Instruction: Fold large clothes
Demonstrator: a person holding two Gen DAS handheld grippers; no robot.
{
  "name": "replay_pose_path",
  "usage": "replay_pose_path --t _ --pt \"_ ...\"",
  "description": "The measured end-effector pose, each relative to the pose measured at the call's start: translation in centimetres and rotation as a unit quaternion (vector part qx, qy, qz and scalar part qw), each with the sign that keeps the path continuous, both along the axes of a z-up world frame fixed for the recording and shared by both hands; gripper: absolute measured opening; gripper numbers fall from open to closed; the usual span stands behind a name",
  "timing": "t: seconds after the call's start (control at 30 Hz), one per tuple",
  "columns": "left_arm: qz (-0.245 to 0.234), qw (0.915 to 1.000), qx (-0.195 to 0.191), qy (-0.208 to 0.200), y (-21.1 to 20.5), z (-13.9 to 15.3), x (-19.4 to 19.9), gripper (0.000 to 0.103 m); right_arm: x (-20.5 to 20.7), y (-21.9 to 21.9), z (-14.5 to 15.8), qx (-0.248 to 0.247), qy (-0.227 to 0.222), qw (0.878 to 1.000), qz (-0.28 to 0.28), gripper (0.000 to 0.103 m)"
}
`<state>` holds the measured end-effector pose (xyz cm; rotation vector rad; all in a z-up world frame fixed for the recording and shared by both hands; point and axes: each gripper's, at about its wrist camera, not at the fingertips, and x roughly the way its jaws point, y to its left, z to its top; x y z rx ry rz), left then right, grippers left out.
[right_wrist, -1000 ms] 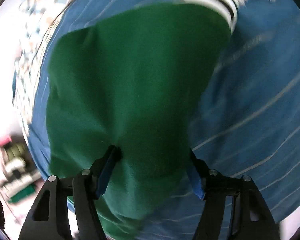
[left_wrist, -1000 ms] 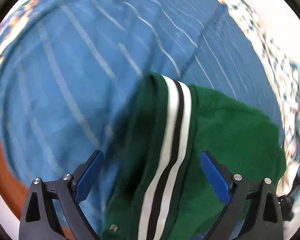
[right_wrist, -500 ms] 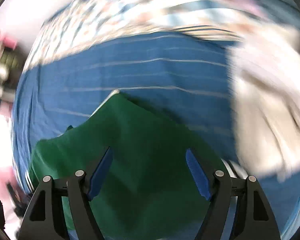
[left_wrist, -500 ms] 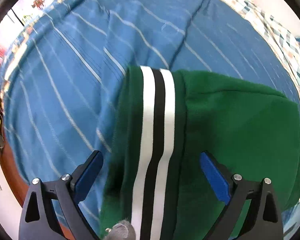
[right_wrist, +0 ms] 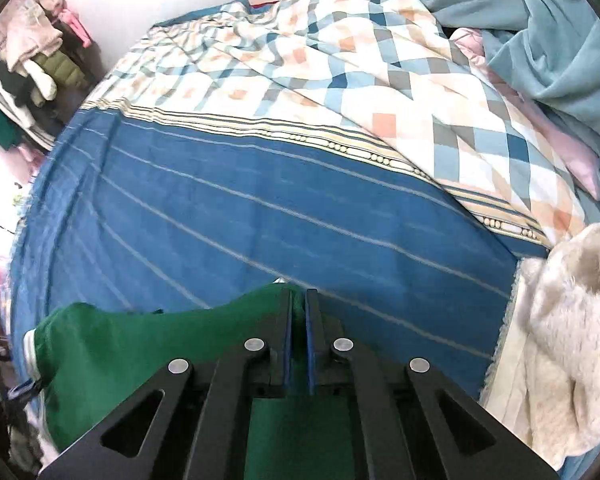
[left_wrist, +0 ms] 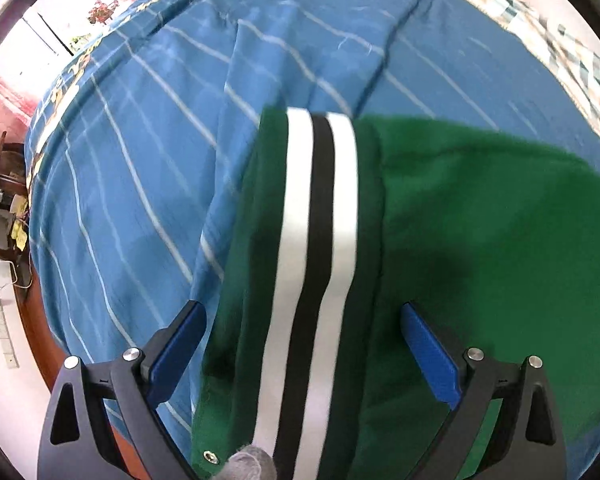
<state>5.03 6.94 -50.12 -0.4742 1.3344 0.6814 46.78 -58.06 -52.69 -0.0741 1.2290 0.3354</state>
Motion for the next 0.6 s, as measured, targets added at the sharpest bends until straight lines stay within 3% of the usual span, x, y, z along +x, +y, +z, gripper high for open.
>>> replay_pose_path --t 0.07,0.1,0.17,0.2,0.23,0.33,0.37,0.43,0.5,0.57,0.6 --pt "0.007 1.0 0.002 0.001 -0.1 0.5 -0.8 0.099 1.1 1.0 -3.1 -0.035 0.034 0.999 0.007 0.005" --pt "0.011 0.9999 0.008 0.009 -0.3 1.1 -1.1 0.099 1.7 0.8 -4.6 -0.035 0.076 0.997 0.003 0.006" --pt "0.018 0.9996 0.019 0.014 -0.8 2.6 -1.7 0.099 1.8 -1.4 -4.4 0.005 0.131 0.991 -0.033 0.007" --pt "0.019 0.9995 0.025 0.011 -1.3 3.6 -1.9 0.099 1.4 -3.1 -3.1 0.043 0.141 0.987 -0.06 0.016" --pt "0.017 0.9992 0.035 0.013 -1.9 4.6 -2.1 0.099 0.9 -4.3 -1.9 0.061 0.139 0.986 -0.075 0.033" --pt "0.014 0.9992 0.037 -0.009 -3.9 6.8 -2.5 0.099 -2.4 -9.4 1.9 0.086 0.123 0.981 -0.125 0.071" --pt "0.011 0.9992 0.035 -0.014 -4.7 7.2 -2.5 0.099 -3.8 -11.4 2.3 0.08 0.129 0.977 -0.151 0.072" --pt "0.008 0.9994 0.016 -0.028 -6.5 7.4 -2.5 0.099 -6.7 -14.8 1.7 0.087 0.158 0.963 -0.2 0.071" --pt "0.009 0.9995 0.002 -0.031 -7.5 6.6 -2.0 0.099 -9.7 -17.5 -0.9 0.112 0.198 0.94 -0.254 0.072" --pt "0.008 0.9996 -0.017 -0.023 -8.4 5.1 -1.5 0.099 -11.9 -18.8 -5.2 0.159 0.243 0.91 -0.297 0.072" --pt "0.011 0.9996 -0.021 -0.018 -8.7 4.2 -1.4 0.099 -12.7 -19.1 -7.9 0.204 0.27 0.885 -0.319 0.072"
